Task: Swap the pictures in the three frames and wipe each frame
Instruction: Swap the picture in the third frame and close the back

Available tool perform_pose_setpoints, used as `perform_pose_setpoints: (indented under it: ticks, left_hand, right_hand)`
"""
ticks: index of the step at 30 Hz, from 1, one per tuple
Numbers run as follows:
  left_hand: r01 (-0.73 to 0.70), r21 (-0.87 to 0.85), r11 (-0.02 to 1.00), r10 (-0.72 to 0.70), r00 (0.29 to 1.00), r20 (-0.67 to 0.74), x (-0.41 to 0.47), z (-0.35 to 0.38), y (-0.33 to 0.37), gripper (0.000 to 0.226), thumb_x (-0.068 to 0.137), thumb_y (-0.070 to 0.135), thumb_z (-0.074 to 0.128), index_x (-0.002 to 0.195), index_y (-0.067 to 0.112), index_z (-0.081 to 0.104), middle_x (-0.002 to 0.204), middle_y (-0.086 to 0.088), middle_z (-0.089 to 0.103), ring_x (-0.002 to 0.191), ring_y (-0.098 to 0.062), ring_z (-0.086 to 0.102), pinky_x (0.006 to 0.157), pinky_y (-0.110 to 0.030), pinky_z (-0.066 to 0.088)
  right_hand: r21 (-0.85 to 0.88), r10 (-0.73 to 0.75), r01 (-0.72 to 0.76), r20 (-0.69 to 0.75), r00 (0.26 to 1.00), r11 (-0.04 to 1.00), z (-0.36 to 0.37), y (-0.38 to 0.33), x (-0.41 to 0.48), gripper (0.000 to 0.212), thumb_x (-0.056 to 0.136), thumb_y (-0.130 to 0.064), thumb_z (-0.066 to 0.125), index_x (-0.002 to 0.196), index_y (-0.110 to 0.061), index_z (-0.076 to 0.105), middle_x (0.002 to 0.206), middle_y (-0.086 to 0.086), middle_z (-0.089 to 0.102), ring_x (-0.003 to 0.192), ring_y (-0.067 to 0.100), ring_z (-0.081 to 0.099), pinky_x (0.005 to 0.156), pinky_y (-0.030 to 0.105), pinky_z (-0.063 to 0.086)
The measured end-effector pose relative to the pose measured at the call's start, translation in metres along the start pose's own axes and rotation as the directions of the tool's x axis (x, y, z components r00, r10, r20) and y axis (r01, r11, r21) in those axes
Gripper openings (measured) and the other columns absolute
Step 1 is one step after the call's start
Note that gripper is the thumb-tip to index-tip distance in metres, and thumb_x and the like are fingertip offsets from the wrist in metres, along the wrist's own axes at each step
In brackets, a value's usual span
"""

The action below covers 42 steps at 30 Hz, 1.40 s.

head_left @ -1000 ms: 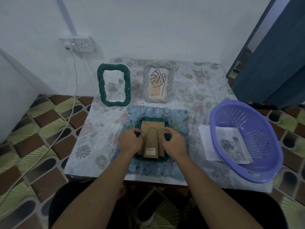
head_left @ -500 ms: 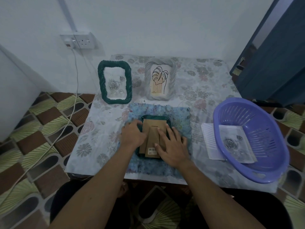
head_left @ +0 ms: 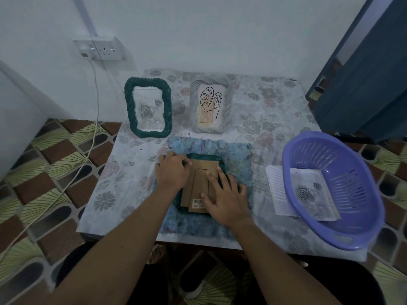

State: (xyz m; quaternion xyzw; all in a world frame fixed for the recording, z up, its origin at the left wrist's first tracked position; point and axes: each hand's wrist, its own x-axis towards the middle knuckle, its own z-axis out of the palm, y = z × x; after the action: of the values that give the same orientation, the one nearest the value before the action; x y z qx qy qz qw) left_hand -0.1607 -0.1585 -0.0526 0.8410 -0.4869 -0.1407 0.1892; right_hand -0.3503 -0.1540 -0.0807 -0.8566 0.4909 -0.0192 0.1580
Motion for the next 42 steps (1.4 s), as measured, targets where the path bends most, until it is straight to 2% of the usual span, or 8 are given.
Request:
perform_pose_setpoints:
  ticks: [11,22,32,35,37,39,41,42]
  left_hand:
    - [-0.052,-0.112,0.992,0.04,0.993,-0.108,0.012,0.014,-0.009,0.022,0.091,0.03,0.064,0.112,0.025,0.071,0.11,-0.006,0.062,0.109,-0.032,0.053,0.091,-0.047,0.045]
    - [0.007,-0.095,0.995,-0.002,0.999,0.052,0.022,0.013,-0.01,0.01,0.098,0.031,0.052,0.103,0.033,0.059,0.117,-0.006,0.056,0.118,-0.034,0.043,0.096,-0.05,0.037]
    - [-0.04,-0.149,0.988,0.047,0.998,0.044,0.024,0.013,-0.018,0.008,0.096,0.035,0.056,0.093,0.04,0.06,0.106,0.0,0.058,0.111,-0.031,0.048,0.097,-0.047,0.038]
    - [-0.058,-0.2,0.978,0.064,0.998,0.023,0.024,0.012,-0.023,0.016,0.094,0.032,0.06,0.09,0.047,0.061,0.101,0.002,0.062,0.104,-0.028,0.055,0.092,-0.044,0.045]
    - [-0.085,-0.264,0.961,0.1,0.994,0.045,0.023,0.007,-0.025,0.02,0.096,0.022,0.06,0.097,0.039,0.07,0.106,-0.003,0.068,0.1,-0.026,0.061,0.087,-0.031,0.048]
    - [-0.101,-0.289,0.952,0.126,0.99,0.069,0.019,0.0,-0.026,0.025,0.098,0.012,0.055,0.114,0.019,0.073,0.116,-0.008,0.068,0.102,-0.021,0.062,0.085,-0.015,0.041]
    - [-0.161,-0.291,0.943,0.179,0.983,0.038,0.011,-0.005,-0.029,0.032,0.097,0.005,0.054,0.127,0.012,0.066,0.117,-0.011,0.068,0.099,-0.018,0.06,0.088,-0.012,0.037]
    - [-0.198,-0.263,0.944,0.212,0.977,0.024,0.005,-0.005,-0.032,0.036,0.096,0.004,0.056,0.131,0.012,0.062,0.116,-0.011,0.067,0.102,-0.02,0.058,0.093,-0.018,0.038]
  right_hand:
    - [-0.018,-0.005,0.004,-0.027,1.0,1.0,0.003,0.0,0.002,0.073,0.087,-0.07,0.018,0.154,-0.044,0.011,0.166,-0.003,0.007,0.148,0.027,0.016,0.107,0.052,0.019]
    - [-0.022,0.0,0.0,-0.041,0.999,1.0,0.002,-0.001,0.001,0.073,0.085,-0.068,0.023,0.153,-0.041,0.019,0.165,-0.002,0.011,0.146,0.028,0.021,0.105,0.053,0.022]
    - [-0.021,0.007,-0.008,-0.048,0.999,1.0,0.001,-0.001,0.001,0.068,0.09,-0.067,0.031,0.153,-0.043,0.018,0.165,-0.004,0.01,0.147,0.026,0.019,0.106,0.051,0.02]
    - [-0.024,0.007,-0.008,-0.04,0.999,1.0,0.001,-0.001,0.001,0.068,0.091,-0.067,0.031,0.153,-0.043,0.017,0.166,-0.004,0.008,0.147,0.026,0.017,0.107,0.051,0.019]
    - [-0.019,0.008,-0.008,-0.036,0.999,1.0,0.0,-0.001,0.001,0.067,0.091,-0.066,0.031,0.153,-0.044,0.016,0.165,-0.005,0.008,0.147,0.025,0.016,0.107,0.05,0.018]
    - [-0.014,0.005,-0.005,-0.031,0.999,1.0,0.0,0.0,0.0,0.067,0.091,-0.066,0.031,0.153,-0.044,0.014,0.165,-0.004,0.007,0.148,0.025,0.015,0.107,0.051,0.017]
    - [-0.008,0.005,-0.005,-0.024,1.0,1.0,0.0,0.0,0.0,0.068,0.091,-0.067,0.031,0.153,-0.044,0.014,0.165,-0.004,0.006,0.148,0.025,0.014,0.108,0.052,0.017]
    - [-0.003,0.006,-0.006,-0.022,1.0,1.0,0.0,-0.001,0.0,0.069,0.09,-0.067,0.03,0.153,-0.044,0.014,0.165,-0.004,0.006,0.148,0.026,0.014,0.108,0.052,0.017]
